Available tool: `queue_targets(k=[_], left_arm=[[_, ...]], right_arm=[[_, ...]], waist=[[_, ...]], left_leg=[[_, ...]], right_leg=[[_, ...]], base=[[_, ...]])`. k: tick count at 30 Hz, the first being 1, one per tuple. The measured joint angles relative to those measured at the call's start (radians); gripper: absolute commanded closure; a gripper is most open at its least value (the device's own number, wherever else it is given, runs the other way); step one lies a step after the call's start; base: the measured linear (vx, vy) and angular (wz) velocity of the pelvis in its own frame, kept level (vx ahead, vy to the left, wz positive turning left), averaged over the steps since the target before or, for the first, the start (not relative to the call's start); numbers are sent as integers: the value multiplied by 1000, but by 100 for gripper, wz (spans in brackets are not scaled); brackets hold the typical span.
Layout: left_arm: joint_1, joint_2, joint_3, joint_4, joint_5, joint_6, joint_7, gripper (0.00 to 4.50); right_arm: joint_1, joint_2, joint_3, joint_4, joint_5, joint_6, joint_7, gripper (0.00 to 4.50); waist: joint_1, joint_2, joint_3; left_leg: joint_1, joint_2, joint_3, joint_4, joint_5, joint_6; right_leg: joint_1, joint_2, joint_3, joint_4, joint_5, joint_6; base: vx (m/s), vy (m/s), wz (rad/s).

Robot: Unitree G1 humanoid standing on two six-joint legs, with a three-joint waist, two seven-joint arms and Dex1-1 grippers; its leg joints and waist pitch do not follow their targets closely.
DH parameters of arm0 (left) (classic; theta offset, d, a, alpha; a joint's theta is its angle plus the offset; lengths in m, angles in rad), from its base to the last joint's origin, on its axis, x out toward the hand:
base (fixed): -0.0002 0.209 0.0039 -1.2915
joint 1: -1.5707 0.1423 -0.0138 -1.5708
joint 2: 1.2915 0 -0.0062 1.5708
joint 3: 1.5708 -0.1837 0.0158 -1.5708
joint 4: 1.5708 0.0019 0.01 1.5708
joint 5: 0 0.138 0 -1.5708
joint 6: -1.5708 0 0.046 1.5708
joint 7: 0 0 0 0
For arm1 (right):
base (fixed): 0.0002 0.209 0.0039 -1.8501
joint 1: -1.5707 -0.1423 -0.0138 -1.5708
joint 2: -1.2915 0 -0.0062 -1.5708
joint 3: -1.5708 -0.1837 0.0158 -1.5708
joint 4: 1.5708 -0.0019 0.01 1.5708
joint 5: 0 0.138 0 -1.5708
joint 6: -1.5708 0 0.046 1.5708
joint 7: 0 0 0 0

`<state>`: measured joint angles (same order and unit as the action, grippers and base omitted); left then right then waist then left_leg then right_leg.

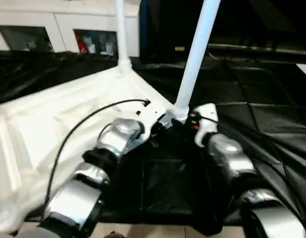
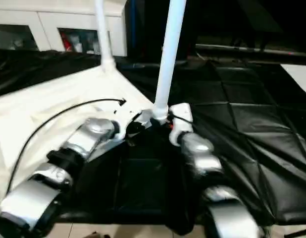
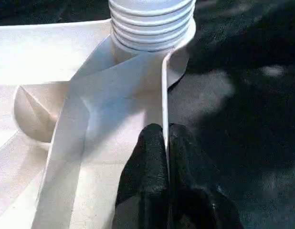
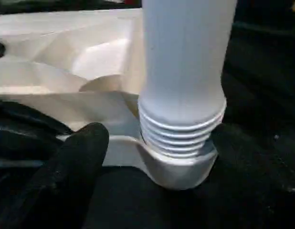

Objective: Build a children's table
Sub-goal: Rotate leg to tighten

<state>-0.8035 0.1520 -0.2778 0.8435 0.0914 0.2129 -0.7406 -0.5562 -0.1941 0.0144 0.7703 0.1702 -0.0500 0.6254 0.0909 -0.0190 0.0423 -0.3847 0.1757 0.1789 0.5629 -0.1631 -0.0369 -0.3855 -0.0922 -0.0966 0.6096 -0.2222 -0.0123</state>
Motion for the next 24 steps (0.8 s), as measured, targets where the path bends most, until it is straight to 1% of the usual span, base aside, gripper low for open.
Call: queue_targets(k=[1, 2, 3, 5, 7, 8, 11, 14, 16, 24], left_arm=[[13, 14, -7, -18, -1, -13, -40, 450], [24, 32, -11, -33, -2, -25, -81, 450], [40, 54, -20, -60, -10, -38, -134, 450], [78, 109, -39, -117, -26, -73, -255, 450], [96, 140, -49, -140, -33, -102, -335, 450], [107, 152, -57, -159, -40, -111, -381, 450], [127, 166, -75, -205, -53, -108, -454, 450], [145, 188, -75, -237, -62, -105, -498, 450], [149, 196, -75, -242, -67, -105, -518, 450], [164, 203, -74, -275, -68, -91, -533, 450]], right_arm=[[31, -30, 16, -45, 9, 8, 42, 63], [53, -54, 20, -75, 18, 18, 80, 63], [83, -87, 41, -138, 28, 30, 136, 63], [142, -160, 68, -240, 38, 52, 244, 63], [169, -194, 76, -298, 47, 70, 307, 63], [181, -211, 90, -341, 55, 84, 345, 63], [202, -242, 114, -422, 65, 109, 410, 63], [219, -278, 135, -477, 73, 138, 456, 63], [225, -286, 139, -493, 74, 150, 473, 63], [221, -277, 154, -484, 58, 152, 473, 63]], waist=[[1, 0, 0], [4, 0, 0], [7, 1, 1], [16, 2, 2], [23, 3, 2], [26, 3, 3], [28, 3, 3], [27, 3, 3], [27, 3, 3], [27, 3, 3]], left_leg=[[0, 0, 0, 0, 0, 0], [0, 0, 0, 0, 0, 0], [0, 0, 0, 0, 0, 0], [0, 1, 1, -1, 0, 0], [0, 1, 1, 0, 0, -1], [0, 1, 2, 0, 0, -1], [-1, 1, 5, 2, -1, -2], [-1, 2, 6, 3, -1, -3], [0, 2, 6, 3, -1, -3], [-1, 2, 6, 4, 0, 0]], right_leg=[[0, 0, 0, 0, 0, 0], [0, 0, 0, 0, 0, 0], [0, 0, 0, 0, 0, 0], [0, 0, 0, 0, 0, 0], [0, 0, -1, 1, 0, 0], [0, 0, 0, 1, 0, 0], [1, -2, 1, 1, 0, 0], [1, -2, 1, 1, 1, 0], [1, -2, 1, 1, 1, 0], [1, -2, 1, 3, 1, 0]], base=[[0, 0, 0], [0, 0, 0], [0, 0, 0], [0, 0, 0], [0, 0, 0], [0, 0, 0], [0, 0, 0], [0, 0, 0], [0, 0, 0], [0, 0, 0]])
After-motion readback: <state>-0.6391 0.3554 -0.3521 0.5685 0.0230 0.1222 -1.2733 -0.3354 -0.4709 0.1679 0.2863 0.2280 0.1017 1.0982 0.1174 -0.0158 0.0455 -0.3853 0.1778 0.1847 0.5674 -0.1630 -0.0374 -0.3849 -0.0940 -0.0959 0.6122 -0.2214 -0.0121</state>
